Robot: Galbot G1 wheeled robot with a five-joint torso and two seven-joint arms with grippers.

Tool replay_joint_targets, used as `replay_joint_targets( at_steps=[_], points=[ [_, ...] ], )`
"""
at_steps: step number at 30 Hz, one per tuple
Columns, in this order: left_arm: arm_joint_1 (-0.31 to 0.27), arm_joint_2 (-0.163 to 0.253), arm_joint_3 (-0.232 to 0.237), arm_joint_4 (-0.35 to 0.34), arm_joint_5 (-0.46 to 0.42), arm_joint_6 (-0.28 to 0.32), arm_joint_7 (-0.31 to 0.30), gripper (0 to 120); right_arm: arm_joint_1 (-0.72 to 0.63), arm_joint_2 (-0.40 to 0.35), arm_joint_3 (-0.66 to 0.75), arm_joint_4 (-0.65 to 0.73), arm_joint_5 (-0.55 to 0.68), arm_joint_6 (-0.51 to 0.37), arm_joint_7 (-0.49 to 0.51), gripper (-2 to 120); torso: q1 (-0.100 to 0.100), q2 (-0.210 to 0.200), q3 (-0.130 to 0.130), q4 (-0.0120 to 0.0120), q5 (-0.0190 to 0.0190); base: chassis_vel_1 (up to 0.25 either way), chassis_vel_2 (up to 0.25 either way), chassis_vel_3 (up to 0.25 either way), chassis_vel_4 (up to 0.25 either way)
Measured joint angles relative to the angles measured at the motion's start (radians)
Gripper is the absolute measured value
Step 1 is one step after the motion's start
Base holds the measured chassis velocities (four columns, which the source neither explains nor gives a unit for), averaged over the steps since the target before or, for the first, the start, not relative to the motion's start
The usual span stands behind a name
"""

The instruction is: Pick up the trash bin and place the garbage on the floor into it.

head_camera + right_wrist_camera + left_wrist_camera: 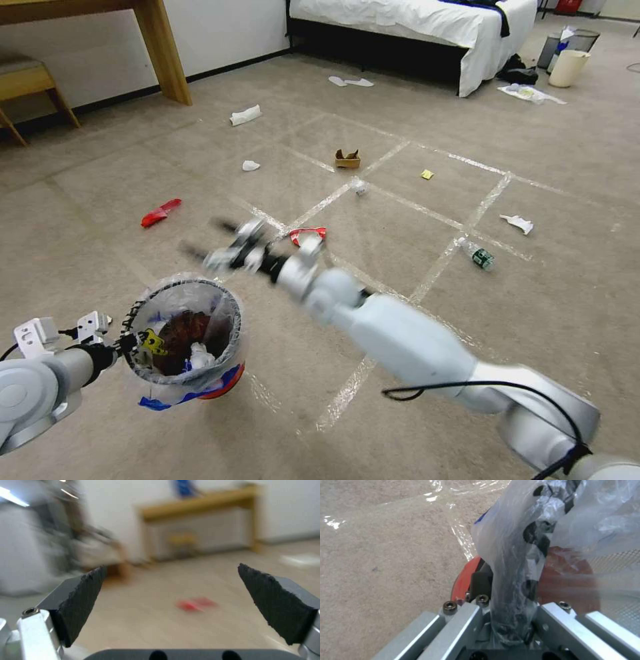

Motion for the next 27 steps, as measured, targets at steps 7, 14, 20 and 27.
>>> replay_joint_targets(
  at_steps=[7, 14, 20, 27],
  points=[
    [-0.012, -0.002, 0.011, 0.001, 0.003, -0.001, 0.005, 1, -0.128, -0.177, 0.135, 0.039, -0.02, -0.161, 0.13, 100, 0.0, 0.0, 0.0, -0.0011, 0.0003, 0.0, 0.0, 0.0, 0.0],
    [-0.006, -0.007, 0.019, -0.007, 0.014, -0.001, 0.007, 1, -0.203, -0.199, 0.211, -0.061, -0.005, -0.493, 0.361, 100, 0.0, 0.0, 0.0, -0.0002, 0.0001, 0.0, 0.0, 0.0, 0.0],
    [0.007, -0.009, 0.02, -0.009, 0.024, -0.001, 0.013, 1, -0.192, -0.171, 0.173, -0.155, 0.039, -0.664, 0.488, 100, 0.0, 0.0, 0.0, 0.0001, -0.0002, 0.0, 0.0, 0.0, 0.0],
    [0.004, -0.016, 0.032, -0.007, 0.031, -0.001, 0.01, 1, -0.157, -0.073, 0.105, -0.313, 0.012, -0.732, 0.531, 100, 0.0, 0.0, 0.0, -0.0001, -0.0005, 0.0, 0.0, 0.0, 0.0]
  ],
)
